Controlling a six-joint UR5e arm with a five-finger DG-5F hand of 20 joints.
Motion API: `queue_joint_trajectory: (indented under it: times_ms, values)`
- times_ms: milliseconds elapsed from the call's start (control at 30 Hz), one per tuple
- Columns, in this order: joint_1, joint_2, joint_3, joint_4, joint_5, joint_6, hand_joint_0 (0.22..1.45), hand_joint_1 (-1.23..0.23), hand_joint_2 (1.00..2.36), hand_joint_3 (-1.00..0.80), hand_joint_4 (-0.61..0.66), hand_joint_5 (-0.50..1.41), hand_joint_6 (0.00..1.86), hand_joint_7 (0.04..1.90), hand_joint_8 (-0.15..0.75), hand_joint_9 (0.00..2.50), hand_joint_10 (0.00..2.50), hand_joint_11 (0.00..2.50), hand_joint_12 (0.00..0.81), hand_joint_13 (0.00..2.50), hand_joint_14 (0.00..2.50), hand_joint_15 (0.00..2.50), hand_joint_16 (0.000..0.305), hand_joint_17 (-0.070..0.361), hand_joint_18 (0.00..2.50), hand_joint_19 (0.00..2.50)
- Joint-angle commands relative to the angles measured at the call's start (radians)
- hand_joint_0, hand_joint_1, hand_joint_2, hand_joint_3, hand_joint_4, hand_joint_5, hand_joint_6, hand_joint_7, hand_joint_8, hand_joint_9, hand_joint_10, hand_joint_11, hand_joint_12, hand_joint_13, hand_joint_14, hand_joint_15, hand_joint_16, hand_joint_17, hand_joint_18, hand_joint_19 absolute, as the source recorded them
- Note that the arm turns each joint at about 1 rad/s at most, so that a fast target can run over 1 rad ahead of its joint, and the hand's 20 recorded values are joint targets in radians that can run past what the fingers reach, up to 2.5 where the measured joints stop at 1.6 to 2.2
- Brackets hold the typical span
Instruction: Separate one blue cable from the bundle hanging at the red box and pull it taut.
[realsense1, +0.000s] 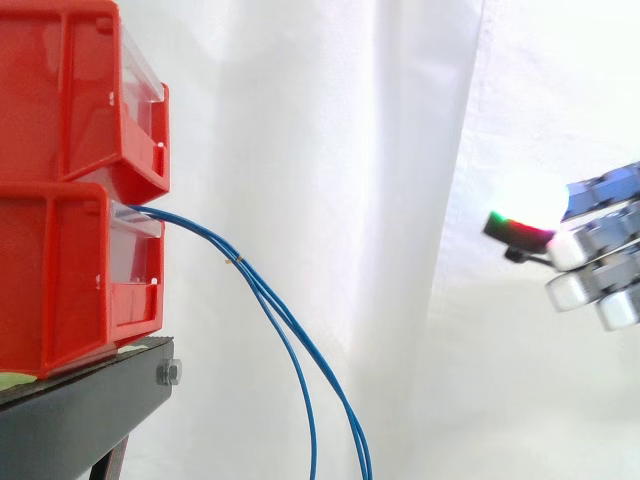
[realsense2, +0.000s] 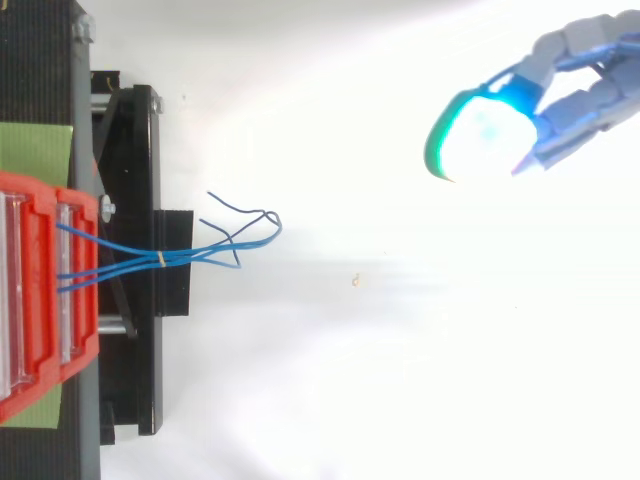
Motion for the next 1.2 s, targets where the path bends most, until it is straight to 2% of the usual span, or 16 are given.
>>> queue_joint_trajectory:
  times_ms: [0,100,233,333,367,433,467,567,633,833,900,1000,1033,1167]
  values:
    - [-0.008,-0.045,0.042,0.003,0.000,-0.039,0.55,-0.86,1.00,-0.50,0.29,-0.23,0.50,0.82,0.340,0.55,0.01,0.25,0.277,0.52,0.01,0.14,0.036,0.080,0.66,0.04]
    - [-0.014,-0.082,0.080,0.003,-0.004,-0.058,0.56,-0.86,1.00,-0.50,0.30,-0.22,0.50,0.83,0.339,0.55,0.01,0.25,0.274,0.52,0.01,0.14,0.035,0.079,0.65,0.03]
    - [-0.014,-0.094,0.089,0.021,-0.004,-0.068,0.56,-0.87,1.00,-0.50,0.30,-0.22,0.50,0.82,0.337,0.55,0.01,0.24,0.266,0.51,0.00,0.12,0.034,0.077,0.64,0.00]
    - [-0.008,-0.098,0.089,0.064,0.000,-0.125,0.55,-0.86,1.00,-0.50,0.30,-0.22,0.50,0.83,0.335,0.56,0.01,0.25,0.260,0.50,0.00,0.11,0.033,0.074,0.63,0.00]
    - [-0.008,-0.121,0.093,0.078,0.003,-0.137,0.55,-0.86,1.00,-0.50,0.30,-0.22,0.50,0.83,0.334,0.56,0.01,0.25,0.260,0.50,0.00,0.11,0.032,0.073,0.62,0.00]
    - [-0.012,-0.131,0.106,0.080,0.000,-0.134,0.55,-0.86,1.00,-0.50,0.30,-0.22,0.50,0.83,0.334,0.56,0.01,0.25,0.258,0.50,0.00,0.11,0.032,0.073,0.62,0.00]
    - [-0.014,-0.162,0.112,0.086,-0.003,-0.127,0.55,-0.86,1.00,-0.50,0.30,-0.22,0.50,0.83,0.334,0.57,0.01,0.25,0.258,0.50,0.00,0.11,0.032,0.073,0.62,0.00]
    - [-0.016,-0.199,0.140,0.089,-0.007,-0.105,0.55,-0.85,1.00,-0.50,0.31,-0.22,0.50,0.83,0.333,0.58,0.01,0.25,0.256,0.50,0.00,0.11,0.032,0.072,0.62,0.00]
    - [-0.012,-0.211,0.157,0.095,-0.016,-0.105,0.55,-0.85,1.00,-0.50,0.31,-0.22,0.50,0.83,0.332,0.58,0.01,0.26,0.255,0.51,0.00,0.10,0.032,0.072,0.61,0.00]
    - [-0.005,-0.226,0.158,0.155,-0.023,-0.131,0.55,-0.83,1.00,-0.50,0.31,-0.22,0.50,0.83,0.333,0.60,0.01,0.26,0.251,0.51,0.00,0.10,0.031,0.071,0.61,0.00]
    - [-0.006,-0.246,0.166,0.167,-0.021,-0.128,0.55,-0.83,1.00,-0.50,0.31,-0.21,0.50,0.83,0.332,0.60,0.01,0.26,0.251,0.51,0.00,0.10,0.031,0.071,0.61,0.00]
    - [-0.016,-0.297,0.211,0.169,-0.027,-0.116,0.55,-0.83,1.00,-0.50,0.31,-0.21,0.50,0.83,0.333,0.61,0.01,0.27,0.251,0.52,0.00,0.10,0.031,0.070,0.61,0.00]
    - [-0.022,-0.331,0.244,0.161,-0.043,-0.095,0.55,-0.83,1.00,-0.50,0.32,-0.21,0.50,0.83,0.332,0.61,0.01,0.27,0.250,0.52,0.01,0.10,0.031,0.070,0.61,0.00]
    - [-0.026,-0.381,0.295,0.152,-0.070,-0.062,0.55,-0.83,1.00,-0.50,0.32,-0.21,0.50,0.84,0.333,0.61,0.01,0.27,0.249,0.52,0.00,0.10,0.031,0.070,0.61,0.00]
